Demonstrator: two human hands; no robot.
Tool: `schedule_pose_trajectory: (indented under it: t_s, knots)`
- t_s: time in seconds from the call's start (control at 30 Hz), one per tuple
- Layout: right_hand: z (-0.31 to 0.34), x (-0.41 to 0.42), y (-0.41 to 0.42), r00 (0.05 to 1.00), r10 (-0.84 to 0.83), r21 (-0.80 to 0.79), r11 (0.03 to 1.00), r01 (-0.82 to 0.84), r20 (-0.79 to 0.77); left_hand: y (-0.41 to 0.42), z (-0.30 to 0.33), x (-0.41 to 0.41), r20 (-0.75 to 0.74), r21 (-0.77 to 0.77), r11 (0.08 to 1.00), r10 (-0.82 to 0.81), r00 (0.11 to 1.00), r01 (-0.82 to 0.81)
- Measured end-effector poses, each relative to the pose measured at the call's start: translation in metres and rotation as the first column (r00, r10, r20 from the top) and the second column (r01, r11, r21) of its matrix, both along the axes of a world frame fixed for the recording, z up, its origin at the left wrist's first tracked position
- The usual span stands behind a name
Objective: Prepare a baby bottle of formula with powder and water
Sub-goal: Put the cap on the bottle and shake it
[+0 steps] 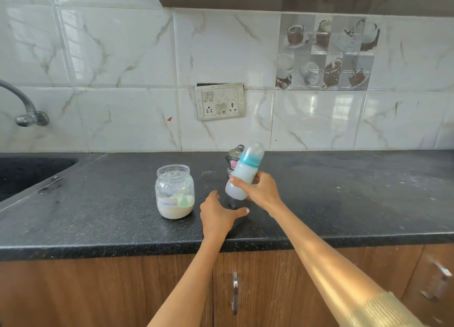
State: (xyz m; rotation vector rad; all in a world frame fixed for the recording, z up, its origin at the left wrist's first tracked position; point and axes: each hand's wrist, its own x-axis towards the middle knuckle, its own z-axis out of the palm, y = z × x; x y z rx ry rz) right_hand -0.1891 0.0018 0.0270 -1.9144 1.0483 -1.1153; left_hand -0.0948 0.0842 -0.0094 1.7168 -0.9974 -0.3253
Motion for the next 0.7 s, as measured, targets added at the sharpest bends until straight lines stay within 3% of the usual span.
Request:
schedule_pose_trajectory:
  t_s: [0.07, 0.17, 0.27, 0.37, 0.47, 0.57, 0.67, 0.7]
  knots:
    - [0.001, 0.001, -0.001, 0.993, 0.043, -0.029, 0.999, -0.046, -0.107, 0.000, -0.001, -0.001, 0.006, 0.011, 1.000, -0.003, 1.000, 0.003]
    - [0.010, 0.002, 0.000, 1.000, 0.026, -0.023, 0.999, -0.026, -0.006, 0.000, -0.001, -0.001, 0.018, 0.006, 1.000, -0.014, 1.000, 0.013]
    - [0.015, 0.004, 0.002, 0.987, 0.082, -0.043, 0.995, -0.089, -0.141, 0.002, 0.000, -0.001, 0.032, 0.009, 1.000, -0.015, 0.999, 0.014]
    - [0.015, 0.005, 0.000, 1.000, 0.028, -0.032, 0.999, -0.028, 0.002, 0.002, 0.000, -0.001, 0.028, -0.008, 1.000, -0.017, 0.999, 0.017]
    - [0.014, 0.005, 0.002, 0.986, 0.092, -0.044, 0.994, -0.099, -0.138, 0.002, -0.001, -0.001, 0.038, 0.000, 1.000, -0.016, 0.999, 0.016]
    - [0.011, 0.003, 0.000, 0.999, 0.048, -0.023, 0.999, -0.048, -0.024, 0.002, 0.000, -0.001, 0.033, 0.002, 1.000, -0.010, 0.999, 0.010]
    - [0.007, 0.001, 0.000, 0.983, 0.102, -0.029, 0.994, -0.108, -0.153, 0.002, 0.000, -0.001, 0.037, 0.017, 1.000, -0.009, 0.999, 0.009]
    - [0.006, 0.000, -0.001, 0.987, 0.093, -0.019, 0.995, -0.097, -0.134, 0.002, 0.000, -0.001, 0.037, 0.017, 1.000, -0.010, 0.999, 0.009]
